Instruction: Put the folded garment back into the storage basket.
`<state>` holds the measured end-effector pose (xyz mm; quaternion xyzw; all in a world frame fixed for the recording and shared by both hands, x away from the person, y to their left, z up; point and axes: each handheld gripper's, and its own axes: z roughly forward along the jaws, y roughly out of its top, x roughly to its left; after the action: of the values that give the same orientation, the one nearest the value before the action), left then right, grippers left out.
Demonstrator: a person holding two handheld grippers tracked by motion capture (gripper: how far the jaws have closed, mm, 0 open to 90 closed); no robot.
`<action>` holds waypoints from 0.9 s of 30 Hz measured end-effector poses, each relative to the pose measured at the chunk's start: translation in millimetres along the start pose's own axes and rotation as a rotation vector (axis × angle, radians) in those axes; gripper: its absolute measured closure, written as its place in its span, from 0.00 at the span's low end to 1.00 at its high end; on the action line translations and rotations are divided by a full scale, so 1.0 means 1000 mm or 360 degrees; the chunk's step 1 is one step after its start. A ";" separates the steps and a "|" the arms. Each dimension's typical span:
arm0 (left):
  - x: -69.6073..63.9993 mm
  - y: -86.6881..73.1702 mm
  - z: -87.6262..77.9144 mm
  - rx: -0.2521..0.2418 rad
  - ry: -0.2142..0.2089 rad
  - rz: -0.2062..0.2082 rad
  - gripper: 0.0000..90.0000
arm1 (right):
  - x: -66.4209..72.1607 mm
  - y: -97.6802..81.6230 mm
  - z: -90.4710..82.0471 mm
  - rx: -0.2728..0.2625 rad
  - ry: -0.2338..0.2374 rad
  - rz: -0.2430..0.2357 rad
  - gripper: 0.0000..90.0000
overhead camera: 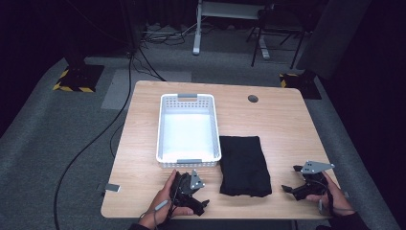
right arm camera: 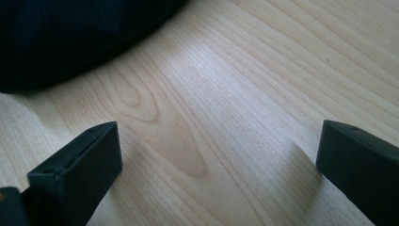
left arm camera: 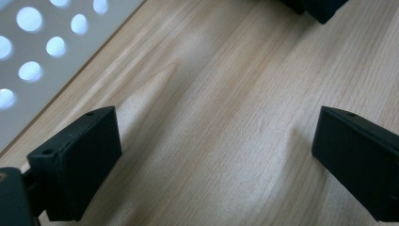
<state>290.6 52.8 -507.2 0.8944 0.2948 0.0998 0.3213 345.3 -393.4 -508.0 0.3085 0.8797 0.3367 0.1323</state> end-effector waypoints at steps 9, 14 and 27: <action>-0.004 0.005 -0.003 -0.0033 -0.0010 -0.0013 0.03 | 0.002 0.003 -0.002 0.0012 0.0017 -0.0012 0.03; -0.006 0.008 -0.003 -0.0058 -0.0013 -0.0026 0.04 | 0.004 0.007 -0.003 0.0013 0.0004 -0.0033 0.03; -0.015 0.017 0.002 -0.0045 -0.0011 0.0032 0.04 | 0.005 0.021 -0.006 -0.0031 -0.0073 -0.0071 0.04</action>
<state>287.7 32.3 -497.5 0.8931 0.2832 0.1040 0.3339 348.2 -380.6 -489.9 0.2952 0.8797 0.3352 0.1630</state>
